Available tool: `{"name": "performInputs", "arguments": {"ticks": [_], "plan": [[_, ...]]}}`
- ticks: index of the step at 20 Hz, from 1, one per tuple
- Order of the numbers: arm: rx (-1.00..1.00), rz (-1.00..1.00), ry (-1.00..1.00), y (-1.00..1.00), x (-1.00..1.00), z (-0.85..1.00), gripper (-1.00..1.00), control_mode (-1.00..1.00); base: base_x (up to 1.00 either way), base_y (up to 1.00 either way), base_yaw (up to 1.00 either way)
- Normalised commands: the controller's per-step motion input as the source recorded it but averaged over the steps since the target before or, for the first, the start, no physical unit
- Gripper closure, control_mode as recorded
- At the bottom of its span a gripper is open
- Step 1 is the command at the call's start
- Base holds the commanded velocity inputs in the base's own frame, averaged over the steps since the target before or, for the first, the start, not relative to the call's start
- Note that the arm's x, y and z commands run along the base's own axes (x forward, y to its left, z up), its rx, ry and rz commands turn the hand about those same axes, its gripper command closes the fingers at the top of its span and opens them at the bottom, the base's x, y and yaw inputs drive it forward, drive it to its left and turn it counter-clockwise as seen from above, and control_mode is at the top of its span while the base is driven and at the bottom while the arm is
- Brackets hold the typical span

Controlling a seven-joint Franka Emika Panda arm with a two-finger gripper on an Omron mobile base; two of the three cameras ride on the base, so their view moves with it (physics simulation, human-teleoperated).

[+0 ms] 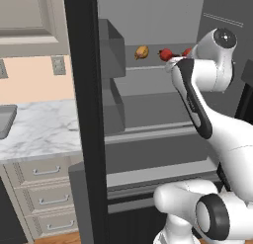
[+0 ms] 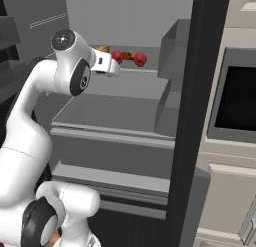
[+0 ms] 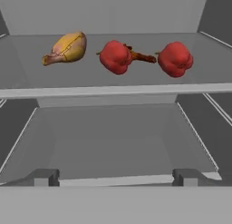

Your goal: Place one bell pepper and one chicken drumstick in each tupperware on the nearby counter, to pack two identical lunches.

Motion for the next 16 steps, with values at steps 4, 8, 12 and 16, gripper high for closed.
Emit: {"name": "performInputs", "arguments": {"ticks": [4, 8, 12, 16], "plan": [[0.0, 0.0, -0.02, -0.03, 0.47, 0.16, -1.0, -1.0, 0.0, 0.0, 0.0], [0.0, 0.0, 0.0, 0.0, 0.49, 0.03, -1.0, -1.0, 0.0, 0.0, 0.0], [0.01, 0.0, 0.0, -0.01, 0.47, 0.03, -1.0, -1.0, 0.0, 0.0, 0.0], [0.0, 0.0, 0.0, 0.0, 0.44, 0.11, -1.0, -1.0, 0.0, 0.0, 0.0]]}}
